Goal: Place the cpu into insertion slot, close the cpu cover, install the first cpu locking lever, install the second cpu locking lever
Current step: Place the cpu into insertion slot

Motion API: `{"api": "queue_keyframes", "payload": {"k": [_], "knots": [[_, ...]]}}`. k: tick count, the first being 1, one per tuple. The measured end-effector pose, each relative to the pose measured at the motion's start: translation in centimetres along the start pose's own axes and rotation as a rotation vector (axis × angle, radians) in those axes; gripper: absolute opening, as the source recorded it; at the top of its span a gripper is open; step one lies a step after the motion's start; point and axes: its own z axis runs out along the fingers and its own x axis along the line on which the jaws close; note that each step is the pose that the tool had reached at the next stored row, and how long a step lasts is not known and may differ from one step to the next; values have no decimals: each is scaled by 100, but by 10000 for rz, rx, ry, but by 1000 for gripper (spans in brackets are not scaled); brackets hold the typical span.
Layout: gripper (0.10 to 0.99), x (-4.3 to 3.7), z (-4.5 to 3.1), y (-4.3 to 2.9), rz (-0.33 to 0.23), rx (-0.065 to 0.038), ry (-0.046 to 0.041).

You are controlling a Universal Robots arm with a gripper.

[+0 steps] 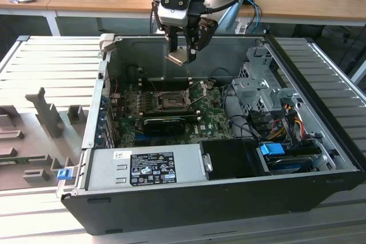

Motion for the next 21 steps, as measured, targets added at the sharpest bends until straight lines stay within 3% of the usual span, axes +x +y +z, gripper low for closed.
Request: {"api": "queue_keyframes", "payload": {"k": [21], "knots": [[525,0,8,-1,1367,-24,-113]]}}
